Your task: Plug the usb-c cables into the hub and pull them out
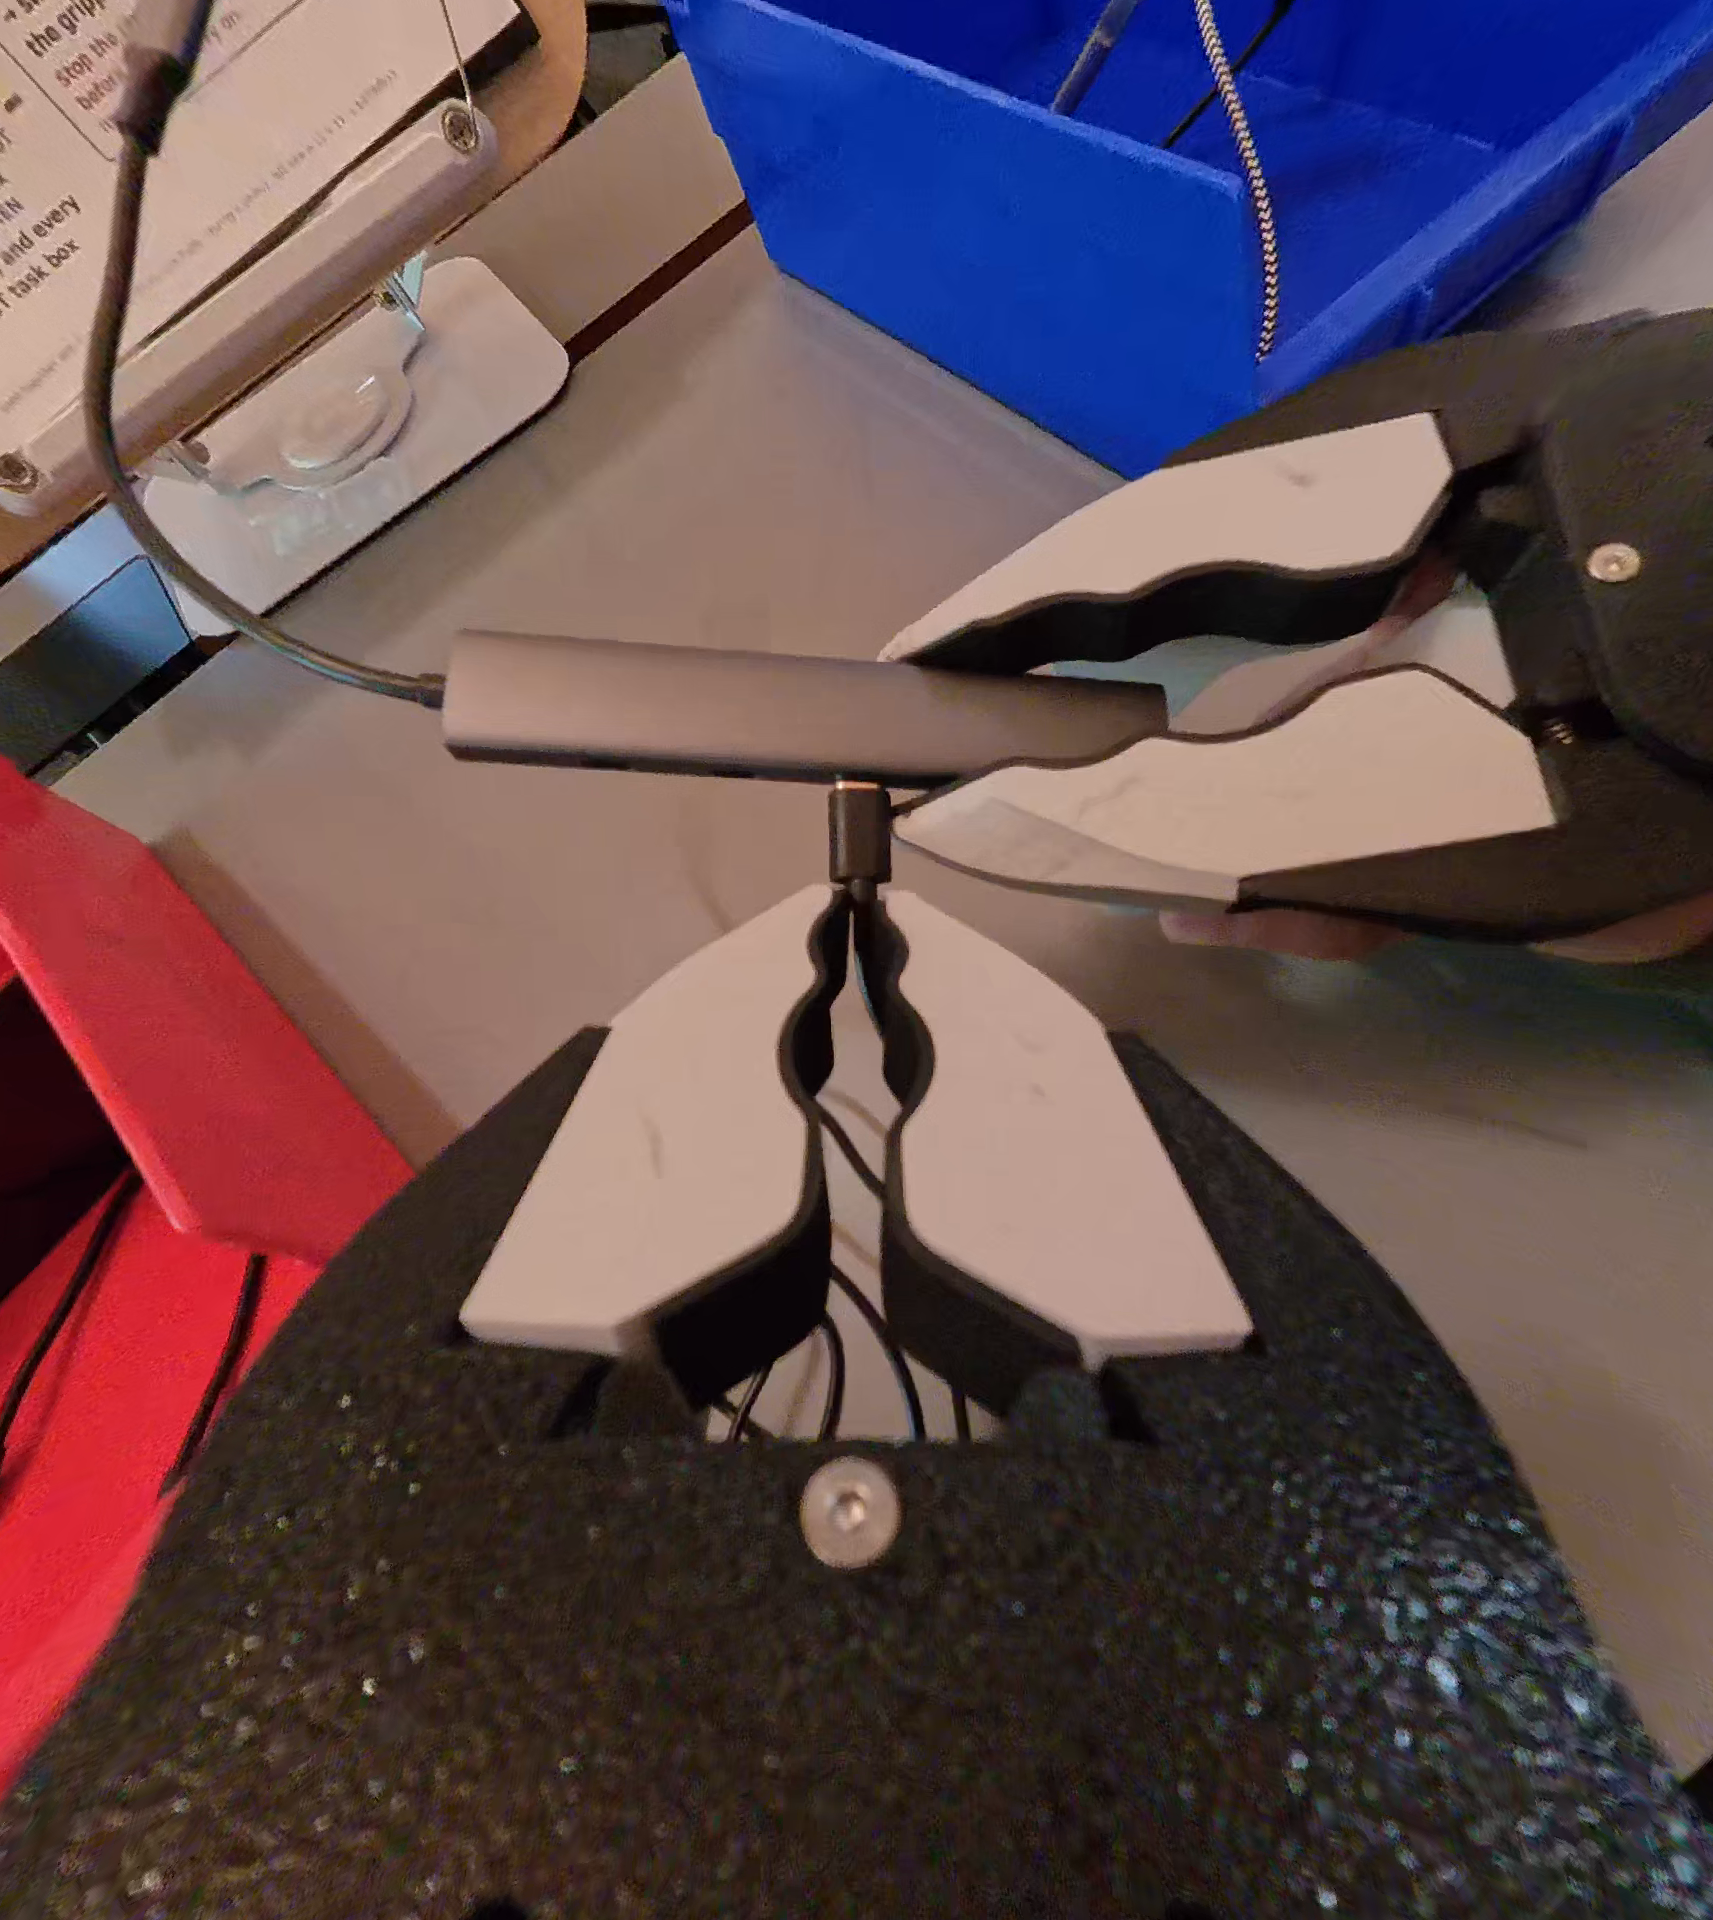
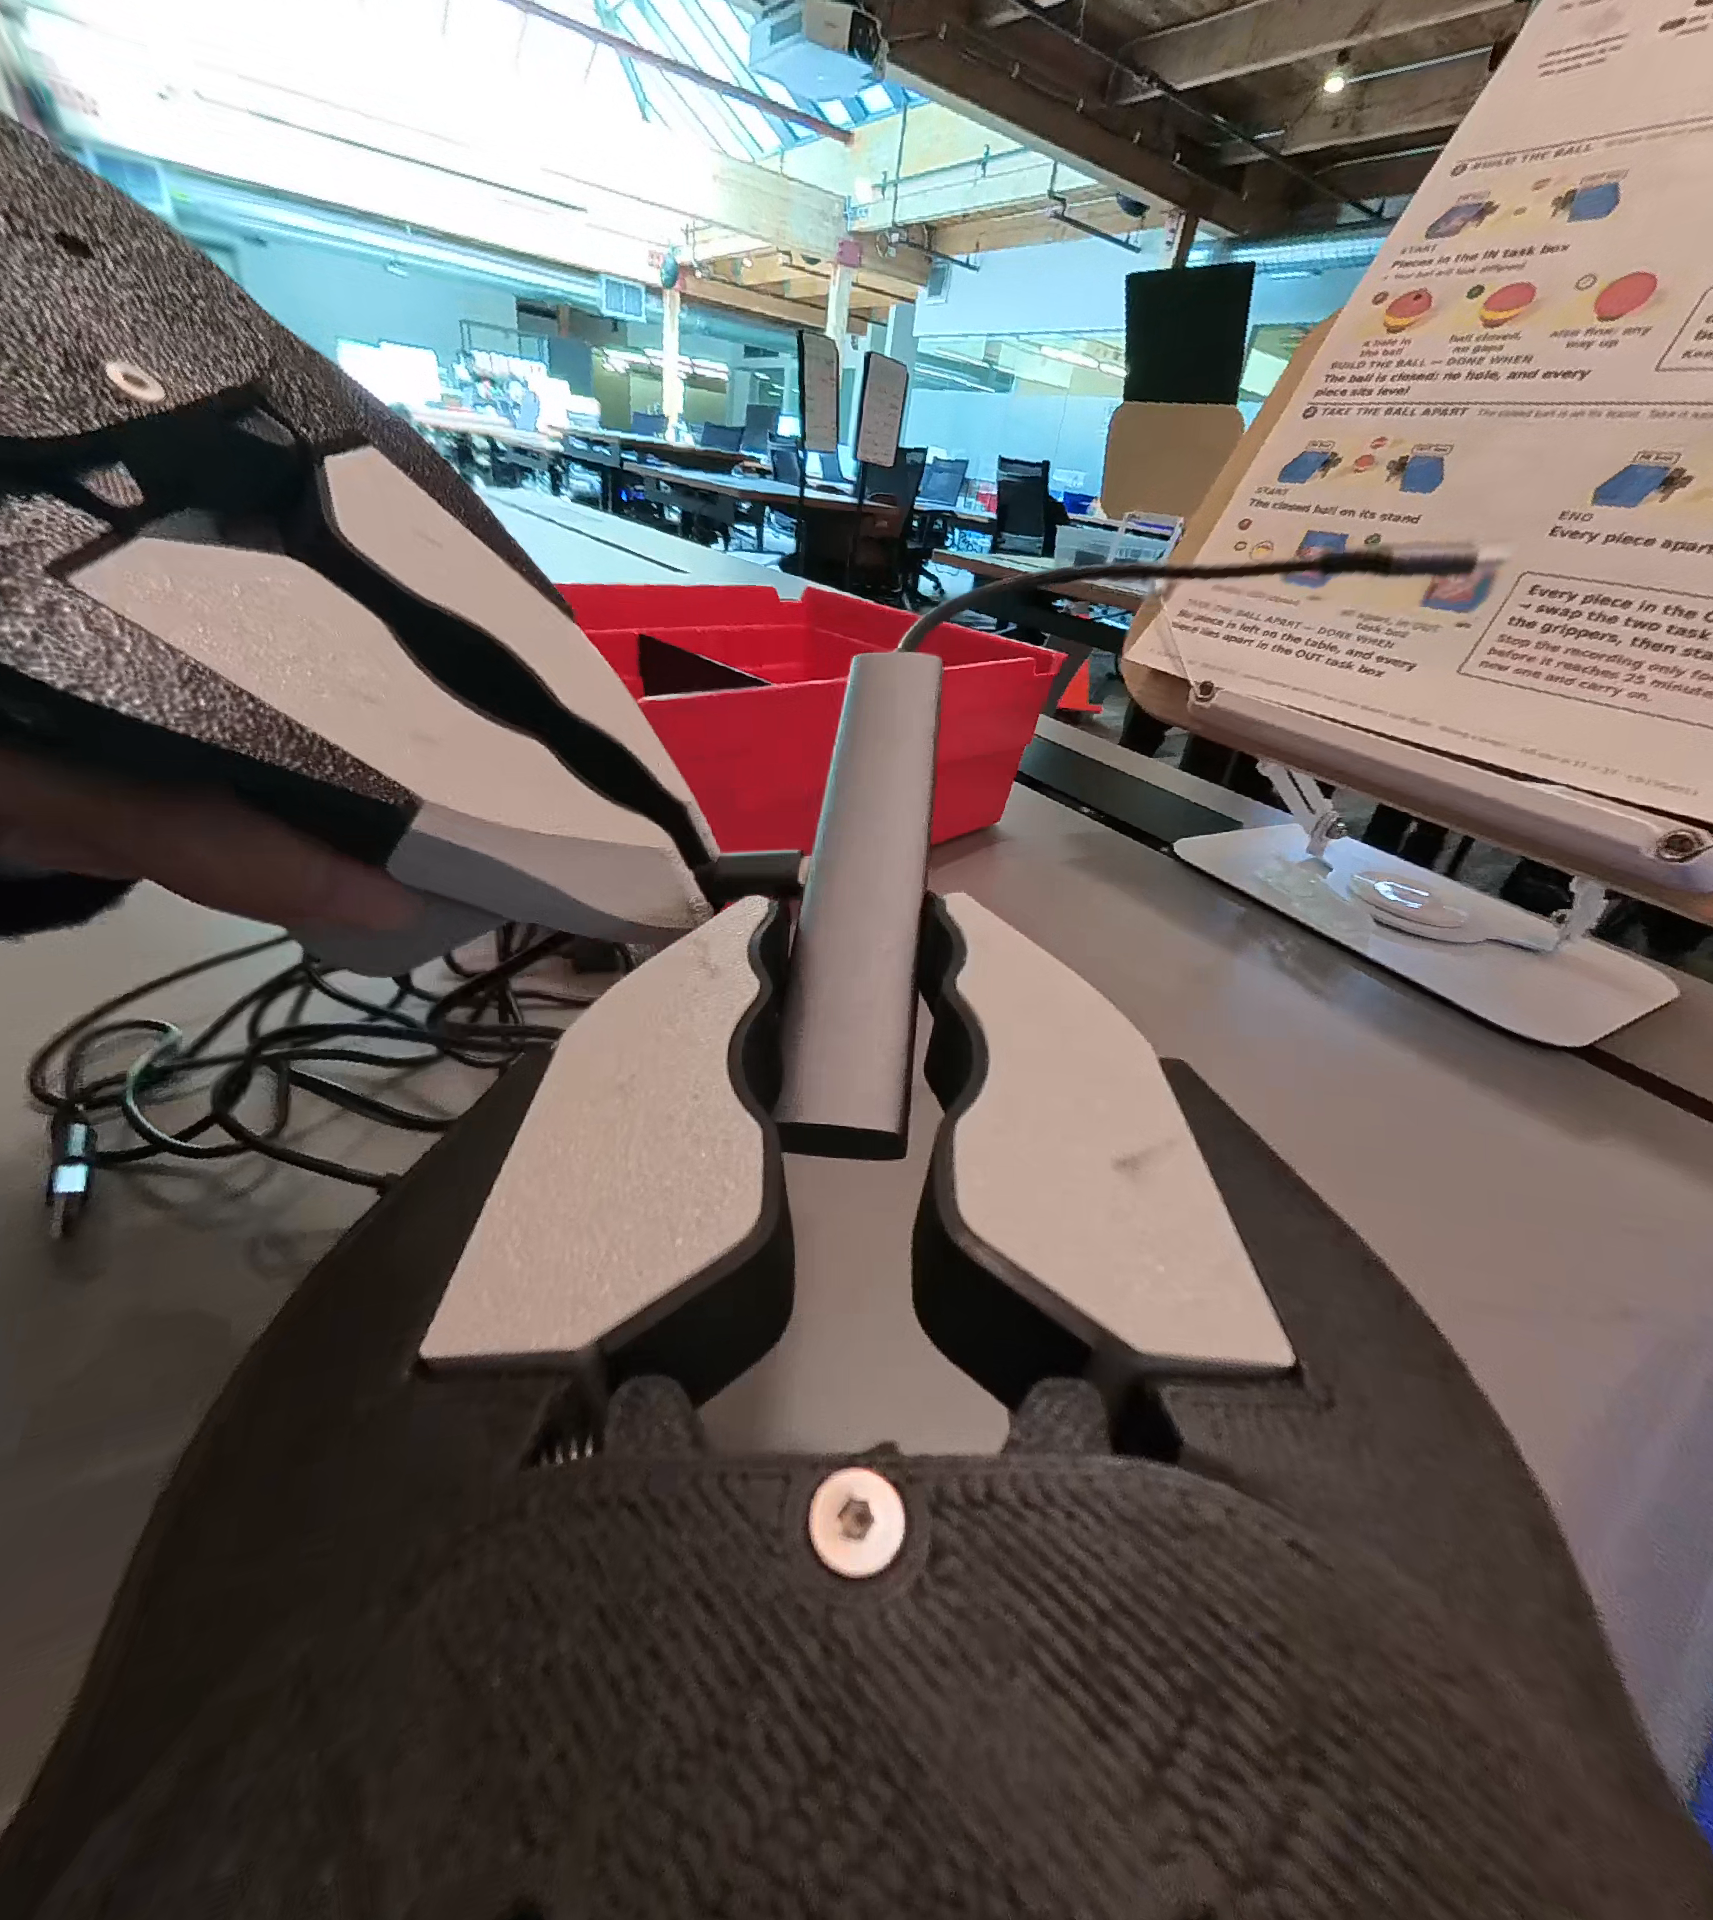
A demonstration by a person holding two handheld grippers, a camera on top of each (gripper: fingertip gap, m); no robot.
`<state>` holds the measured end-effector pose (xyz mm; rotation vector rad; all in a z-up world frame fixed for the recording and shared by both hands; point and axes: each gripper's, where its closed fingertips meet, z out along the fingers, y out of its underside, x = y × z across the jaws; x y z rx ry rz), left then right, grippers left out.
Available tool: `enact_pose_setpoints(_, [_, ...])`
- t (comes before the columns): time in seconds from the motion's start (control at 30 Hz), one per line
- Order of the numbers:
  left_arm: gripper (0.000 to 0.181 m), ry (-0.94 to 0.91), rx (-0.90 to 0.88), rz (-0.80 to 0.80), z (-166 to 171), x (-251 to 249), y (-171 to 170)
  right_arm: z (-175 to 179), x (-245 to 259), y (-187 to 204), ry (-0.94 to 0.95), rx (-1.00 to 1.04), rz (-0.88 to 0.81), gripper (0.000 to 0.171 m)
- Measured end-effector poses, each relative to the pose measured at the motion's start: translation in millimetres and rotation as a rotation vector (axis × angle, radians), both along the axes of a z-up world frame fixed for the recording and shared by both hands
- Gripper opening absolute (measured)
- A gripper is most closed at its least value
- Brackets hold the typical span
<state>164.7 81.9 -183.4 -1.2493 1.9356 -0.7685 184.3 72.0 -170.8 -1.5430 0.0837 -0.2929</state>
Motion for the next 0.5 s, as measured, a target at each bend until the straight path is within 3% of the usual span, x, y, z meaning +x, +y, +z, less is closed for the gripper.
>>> enact_pose_setpoints(0.17, [0.003,-0.024,0.002,-0.022,-4.4,0.9,0.7,-4.2,1.4,0.7,-0.075,-0.047,-0.025,0.025])
enact_pose_setpoints(0.5, [0.004,-0.309,0.005,-0.059,13.2,14.2,-11.3,3.4,13.1,-7.2,0.067,0.043,-0.004,0.024])
